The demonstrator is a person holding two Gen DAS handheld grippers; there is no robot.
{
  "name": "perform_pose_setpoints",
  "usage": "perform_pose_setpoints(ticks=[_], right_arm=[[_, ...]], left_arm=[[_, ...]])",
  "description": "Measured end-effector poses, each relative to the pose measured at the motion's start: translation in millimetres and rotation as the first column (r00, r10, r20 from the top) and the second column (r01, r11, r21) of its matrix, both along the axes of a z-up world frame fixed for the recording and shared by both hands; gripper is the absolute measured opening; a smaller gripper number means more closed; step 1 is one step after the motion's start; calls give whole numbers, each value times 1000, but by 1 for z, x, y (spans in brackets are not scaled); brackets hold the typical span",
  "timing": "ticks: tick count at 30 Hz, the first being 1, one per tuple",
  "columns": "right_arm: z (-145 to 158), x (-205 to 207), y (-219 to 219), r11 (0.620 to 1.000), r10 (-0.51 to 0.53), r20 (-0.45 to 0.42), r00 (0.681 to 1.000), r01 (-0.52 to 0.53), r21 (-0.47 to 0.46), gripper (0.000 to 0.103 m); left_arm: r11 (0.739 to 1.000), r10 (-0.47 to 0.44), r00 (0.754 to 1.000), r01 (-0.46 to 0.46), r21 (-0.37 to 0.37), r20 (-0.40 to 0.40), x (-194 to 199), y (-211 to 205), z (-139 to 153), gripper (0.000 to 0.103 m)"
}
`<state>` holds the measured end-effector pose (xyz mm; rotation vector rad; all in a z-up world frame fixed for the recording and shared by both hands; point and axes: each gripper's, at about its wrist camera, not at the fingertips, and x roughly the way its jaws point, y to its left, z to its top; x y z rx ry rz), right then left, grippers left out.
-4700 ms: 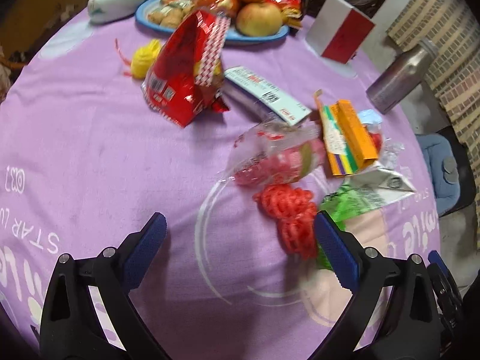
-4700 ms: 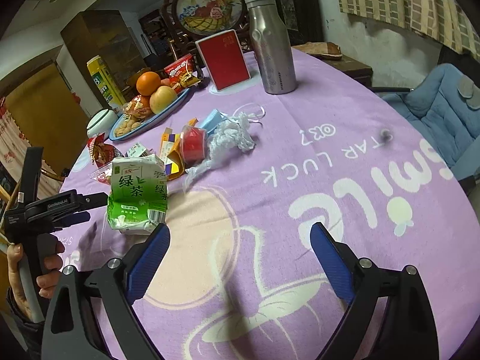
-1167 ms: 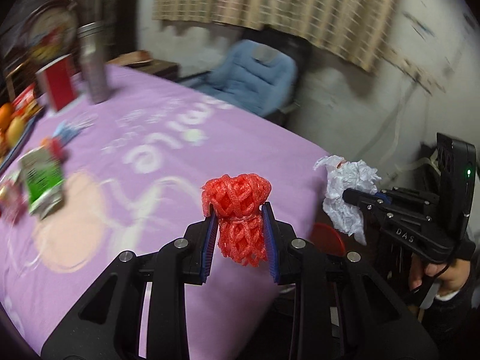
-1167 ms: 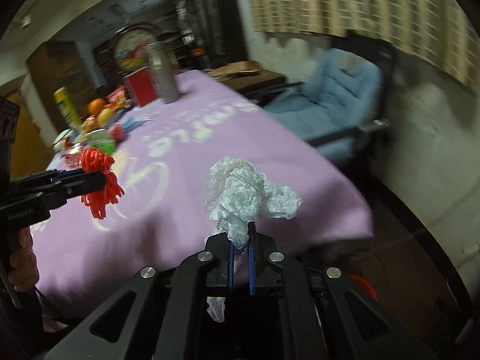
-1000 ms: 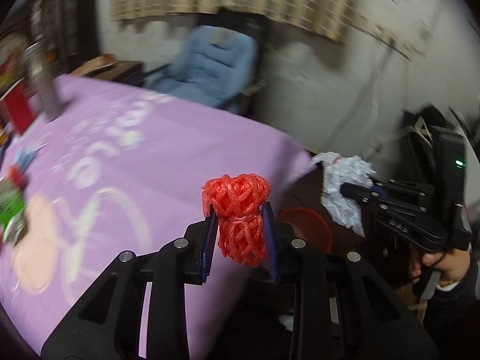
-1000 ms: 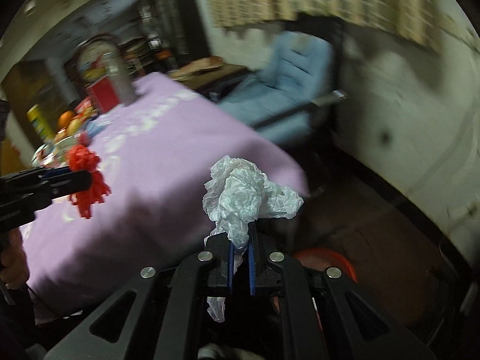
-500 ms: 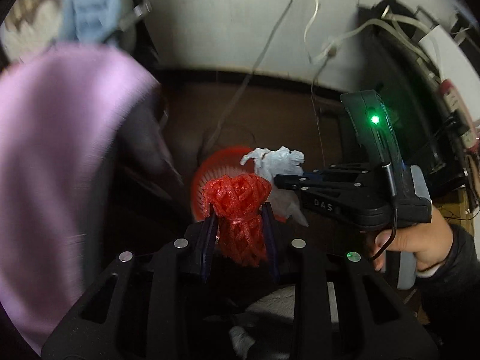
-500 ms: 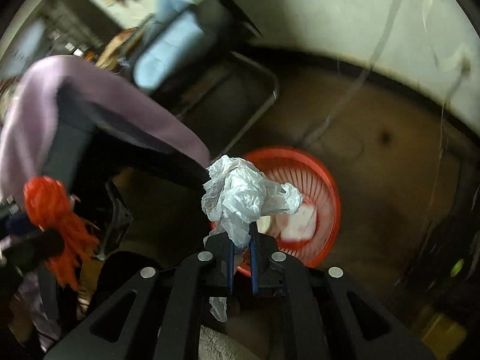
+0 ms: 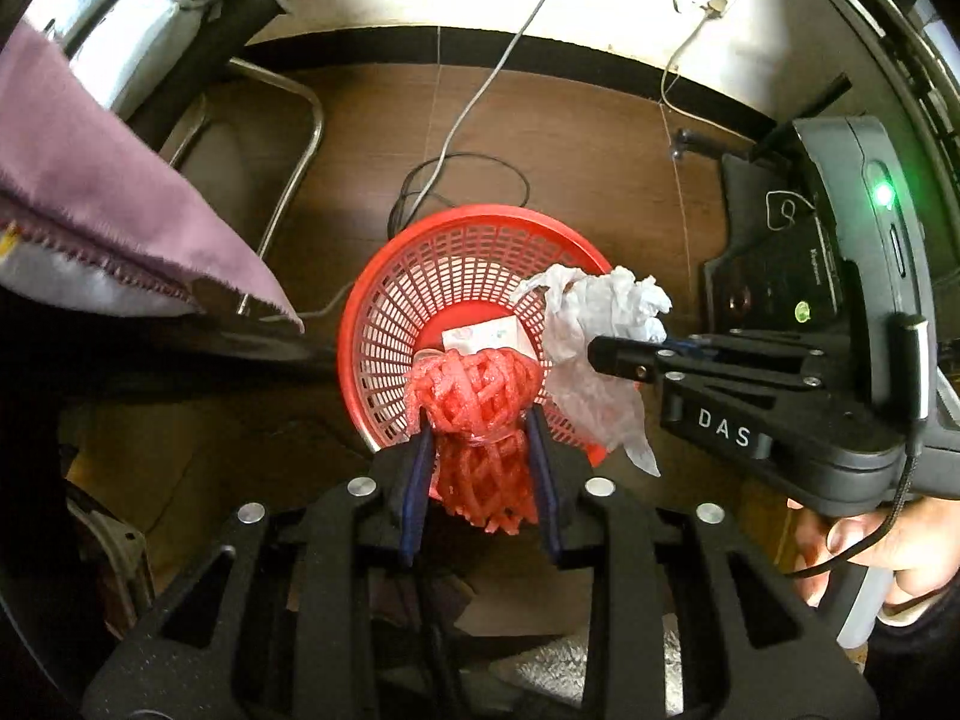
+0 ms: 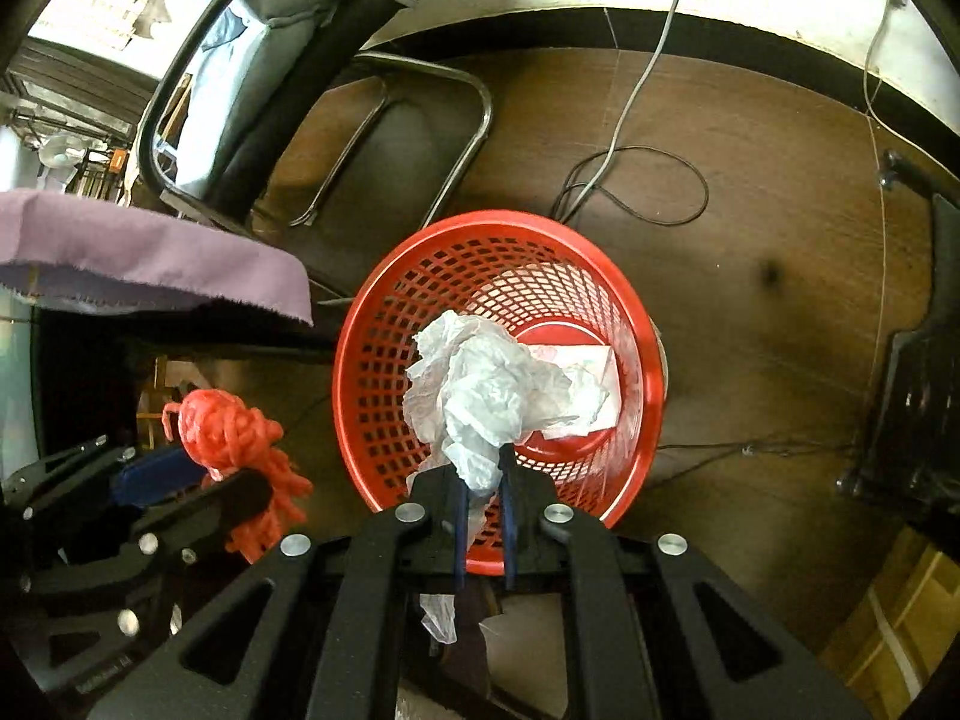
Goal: Collect trash
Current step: 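Open the left tool to drop the net while the right tool drops the bag, then move both open tools back over the table toward the remaining trash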
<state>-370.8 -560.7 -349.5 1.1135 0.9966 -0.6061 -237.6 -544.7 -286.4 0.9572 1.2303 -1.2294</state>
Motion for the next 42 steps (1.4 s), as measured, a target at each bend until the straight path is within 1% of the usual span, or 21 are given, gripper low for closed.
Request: perform_pose_setpoints(ticks=[2, 4, 6, 7, 8, 9, 12, 15, 20, 22, 25, 26, 30, 33, 35, 38, 40, 42], right_arm=[[0, -2, -2, 1000, -4, 1, 1000, 4, -12, 11], [0, 3, -5, 999, -9, -6, 1000, 9, -33, 20], [0, 3, -9, 999, -21, -20, 1000, 21, -41, 37], [1, 5, -10, 999, -23, -17, 1000, 23, -49, 42], [3, 6, -10, 998, -23, -20, 1000, 22, -54, 51], [4, 7, -11, 998, -27, -30, 999, 25, -63, 53], [6, 3, -13, 998, -38, -25, 999, 37, -58, 56], [10, -2, -14, 997, -49, -24, 998, 48, -60, 57], [32, -11, -10, 994, -64, -42, 997, 59, -96, 62], [42, -12, -9, 991, -63, -62, 996, 55, -125, 65], [68, -12, -5, 979, -52, -104, 993, 30, -203, 71], [80, -11, -3, 972, -46, -113, 993, 18, -236, 73], [124, -3, 6, 938, -19, -143, 990, -32, -345, 74], [157, 7, 17, 914, -1, -125, 992, -50, -402, 76], [179, 13, 27, 893, 12, -111, 994, -60, -445, 79], [207, 26, 42, 858, 36, -104, 994, -84, -506, 81], [218, 33, 51, 851, 52, -97, 994, -95, -516, 81], [234, 42, 62, 838, 69, -79, 994, -101, -536, 81]], left_arm=[[1000, -6, 1000, 6, 1, 6, 3, 1, 0, 36], [1000, -15, 1000, 14, 8, 14, 3, -2, -4, 44], [1000, -13, 1000, 13, 24, 12, 4, -3, -4, 62], [1000, -11, 1000, 11, 21, 16, 4, -5, -3, 66], [1000, -8, 1000, 8, 8, 24, 4, -5, 0, 70], [1000, -4, 999, 4, -1, 37, 5, -5, 3, 72], [1000, 10, 1000, -10, -2, 18, 6, -4, 9, 72], [1000, 11, 1000, -11, -21, 1, 6, 1, 20, 72], [998, -1, 1000, 2, -60, 19, 2, 12, 41, 74], [997, 4, 1000, -2, -80, 24, 2, 19, 53, 75], [994, 17, 1000, -15, -109, 24, 3, 29, 71, 77], [991, 29, 999, -26, -128, 19, 4, 35, 79, 77], [981, 53, 999, -50, -186, 11, 4, 60, 107, 77], [967, 72, 997, -68, -245, 10, 5, 79, 134, 77], [949, 74, 997, -74, -305, -12, 7, 94, 156, 77], [918, 94, 994, -106, -382, -50, 12, 115, 187, 77], [896, 116, 992, -127, -426, -53, 18, 131, 206, 79], [864, 146, 988, -149, -481, -44, 24, 154, 228, 84]])
